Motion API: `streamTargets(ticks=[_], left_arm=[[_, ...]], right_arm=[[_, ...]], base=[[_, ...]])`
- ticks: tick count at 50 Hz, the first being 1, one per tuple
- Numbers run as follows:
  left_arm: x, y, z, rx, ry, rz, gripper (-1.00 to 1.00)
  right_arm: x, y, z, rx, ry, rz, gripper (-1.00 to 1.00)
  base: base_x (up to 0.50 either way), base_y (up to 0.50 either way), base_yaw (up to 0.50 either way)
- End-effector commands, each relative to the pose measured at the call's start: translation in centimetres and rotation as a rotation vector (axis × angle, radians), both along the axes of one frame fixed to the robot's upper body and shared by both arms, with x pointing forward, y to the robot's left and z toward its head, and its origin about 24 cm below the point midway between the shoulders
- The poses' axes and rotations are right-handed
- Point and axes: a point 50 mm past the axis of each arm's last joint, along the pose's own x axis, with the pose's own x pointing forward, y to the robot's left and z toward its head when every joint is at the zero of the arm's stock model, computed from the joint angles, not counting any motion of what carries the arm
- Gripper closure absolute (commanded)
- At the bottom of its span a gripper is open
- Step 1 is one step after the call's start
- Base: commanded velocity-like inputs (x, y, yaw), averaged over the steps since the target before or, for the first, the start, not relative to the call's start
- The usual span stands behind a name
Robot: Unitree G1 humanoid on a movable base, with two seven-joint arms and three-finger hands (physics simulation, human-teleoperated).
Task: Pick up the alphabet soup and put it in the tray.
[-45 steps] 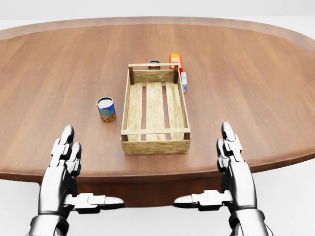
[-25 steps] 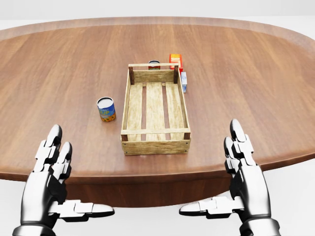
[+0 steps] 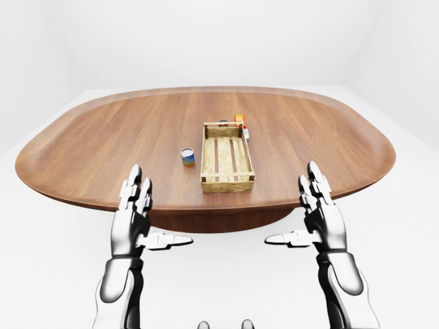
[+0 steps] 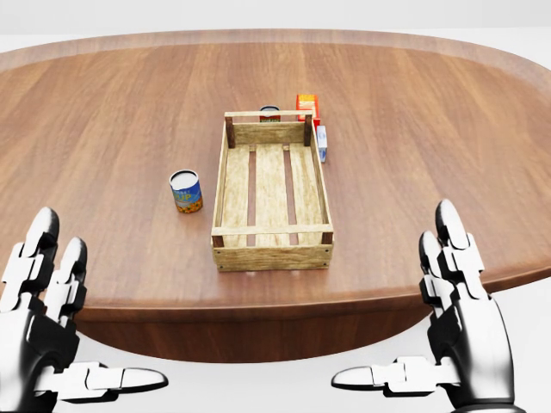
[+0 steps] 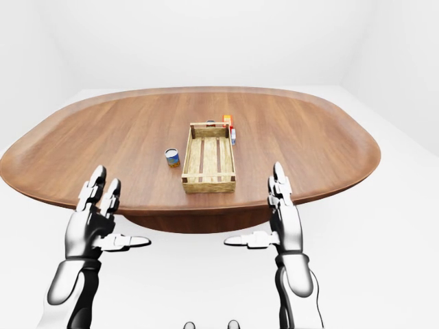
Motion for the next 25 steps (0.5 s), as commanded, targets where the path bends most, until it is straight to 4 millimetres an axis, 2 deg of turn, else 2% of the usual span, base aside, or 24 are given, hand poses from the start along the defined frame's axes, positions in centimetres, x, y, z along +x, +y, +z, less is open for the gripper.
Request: streamTargets(ticks=[1,14,25], left_arm=[[-0.80,0.62,1.18,0.003,-0.051,0.015,-1.00],[-0.94,1.61,1.98,-0.002,-0.091,0.045,-1.00],[-0.84,1.50,1.83,-0.001,-0.084,0.042,-1.00]], right_arm=[[-0.82,-0.23,0.81,-0.004,-0.031,-0.010,-1.00],[-1.08,0.13,0.84,-0.048,-0.025,0.008,-1.00],[-1.33,-0.19,1.43,-0.054,-0.074,-0.007,-1.00]], base=[[0.00,0.00,0.00],[0.00,0.00,0.00],[0.43,0.00,0.00]])
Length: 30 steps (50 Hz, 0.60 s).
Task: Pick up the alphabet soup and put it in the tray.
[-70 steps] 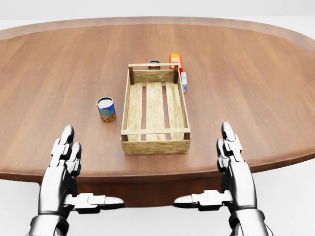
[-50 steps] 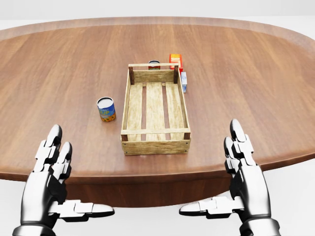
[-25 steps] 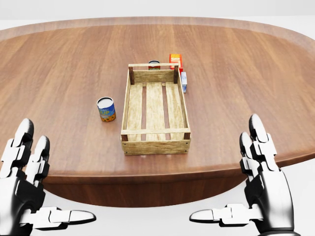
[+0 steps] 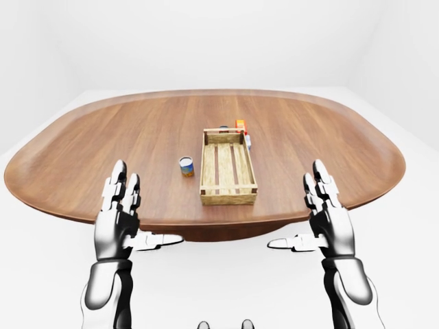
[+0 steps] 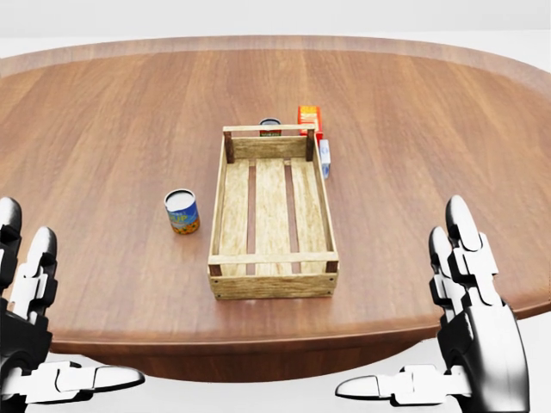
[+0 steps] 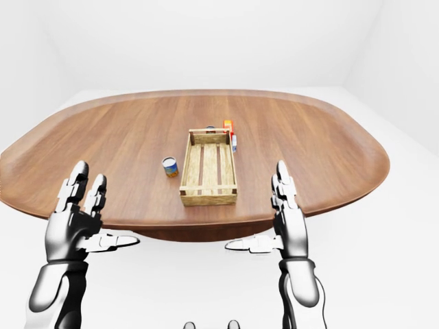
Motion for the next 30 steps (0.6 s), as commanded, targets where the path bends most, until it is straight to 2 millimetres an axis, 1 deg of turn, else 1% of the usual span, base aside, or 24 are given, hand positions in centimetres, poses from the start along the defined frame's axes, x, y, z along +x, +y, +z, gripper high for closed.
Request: streamTargets(ticks=[1,30], left_arm=[[-0.14,0.12,0.26,0.003,-0.011,0.004,-1.00],[-0.49,0.52,0.69,-0.002,-0.033,0.014,-1.00]], right_arm=[[-0.20,0.05,0.29,-0.014,-0.024,0.005,-1.00],[-0.27,0.25,0.24,-0.025,-0.020,0.020,-1.00]], base=[[0.50,0.00,0.00],[0.50,0.00,0.00]])
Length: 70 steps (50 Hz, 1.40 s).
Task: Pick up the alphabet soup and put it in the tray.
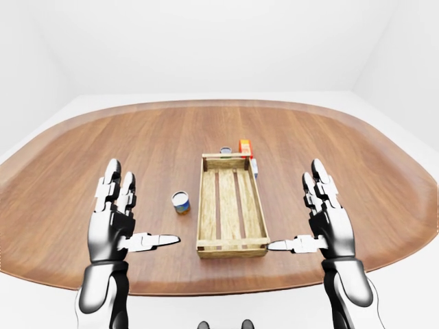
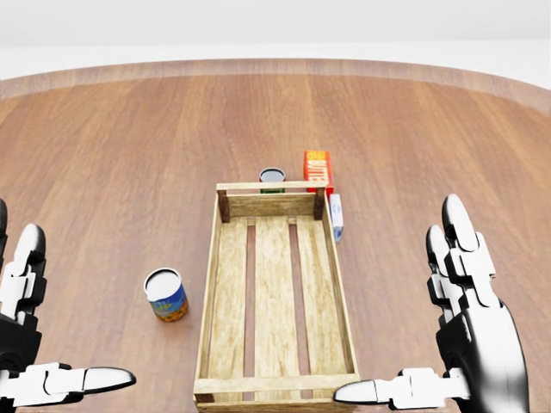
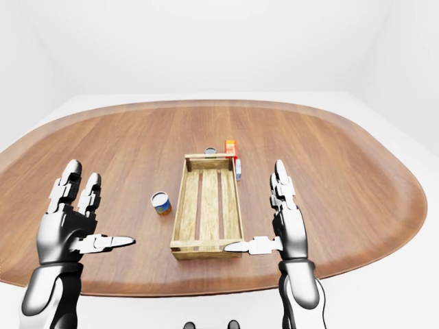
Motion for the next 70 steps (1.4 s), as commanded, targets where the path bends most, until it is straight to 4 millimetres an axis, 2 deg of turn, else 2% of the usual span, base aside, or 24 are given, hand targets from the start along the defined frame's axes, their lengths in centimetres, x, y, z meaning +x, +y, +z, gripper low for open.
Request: streamTargets(ticks=[1,28,51,56,60,62,66,70], left_arm=[[-0.1,0.1,0.1,-0.001,-0.005,0.003,-1.00],[-0.1,0.2,0.0,-0.003,-0.003,0.006,-1.00],[-0.3,0.3,0.4,0.044,-0.012,-0.007,-1.00],[0.2,0.2,0.4,0.131,0.009,0.014,-1.00],[1.5,-0.3,0.9,0.343,0.030,0.024,-1.00],[2.5,-0.7,1.7,0.494,0.015,0.034,-1.00],[4.2,-1.0,2.1,0.606,0.019,0.037,-1.00],[6.5,-1.1,0.8,0.777,0.108,0.036,-1.00]], right_arm=[[-0.1,0.1,0.1,-0.003,-0.001,0.003,-1.00],[-0.1,0.0,0.0,0.020,0.000,0.012,-1.00],[-0.2,-0.1,0.2,0.047,-0.004,0.006,-1.00],[-0.2,-0.2,0.2,0.047,-0.005,0.002,-1.00],[-0.2,0.1,0.2,0.041,-0.003,0.003,-1.00],[-0.3,0.0,0.3,0.041,-0.007,0.001,-1.00],[-0.4,-0.2,0.4,0.045,-0.009,-0.001,-1.00],[-0.6,-0.4,0.6,0.050,-0.014,-0.007,-1.00]], base=[[0.50,0.00,0.00],[0.50,0.00,0.00],[0.00,0.00,0.00],[0.00,0.00,0.00],[0.00,0.00,0.00],[0.00,0.00,0.00],[0.00,0.00,0.00],[0.00,0.00,0.00]])
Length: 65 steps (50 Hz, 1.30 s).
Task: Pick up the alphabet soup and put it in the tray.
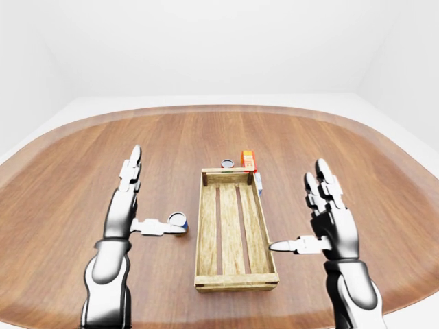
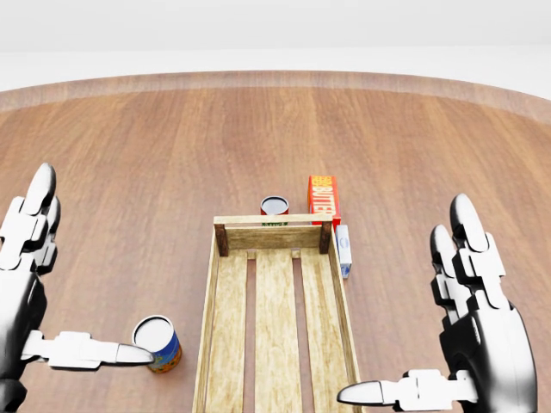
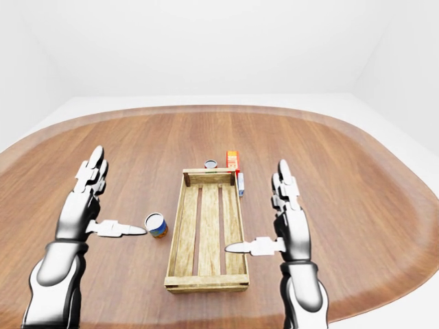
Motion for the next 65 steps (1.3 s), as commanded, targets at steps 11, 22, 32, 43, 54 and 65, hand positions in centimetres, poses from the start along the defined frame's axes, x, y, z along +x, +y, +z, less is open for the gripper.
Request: streamTargets(ticks=[11,22,32,43,54,65], left_arm=[[6.3,-0.9,-1.3,0.631,0.195,0.008,-1.00],[9.1,-0.7,-3.1,0.899,0.397,-0.036,-1.00],[11.3,0.2,-4.8,0.991,0.491,0.011,-1.00],[11.2,-0.1,-6.9,1.073,0.570,-0.022,-1.00],[11.4,-0.4,-12.2,1.043,0.690,-0.057,-1.00],[11.5,-0.5,-12.3,1.044,0.690,-0.061,-1.00]], right_arm=[[-0.4,-0.3,0.3,0.008,-0.010,-0.011,-1.00],[-0.5,-0.5,0.5,0.014,-0.017,-0.015,-1.00],[-0.4,-0.5,0.4,0.017,-0.017,-0.018,-1.00],[-0.4,-0.6,0.5,0.020,-0.019,-0.027,-1.00],[0.0,-0.8,0.2,0.030,-0.012,-0.035,-1.00],[0.0,-0.8,0.1,0.029,-0.011,-0.034,-1.00]], base=[[0.00,0.00,0.00],[0.00,0.00,0.00],[0.00,0.00,0.00],[0.00,0.00,0.00],[0.00,0.00,0.00],[0.00,0.00,0.00]])
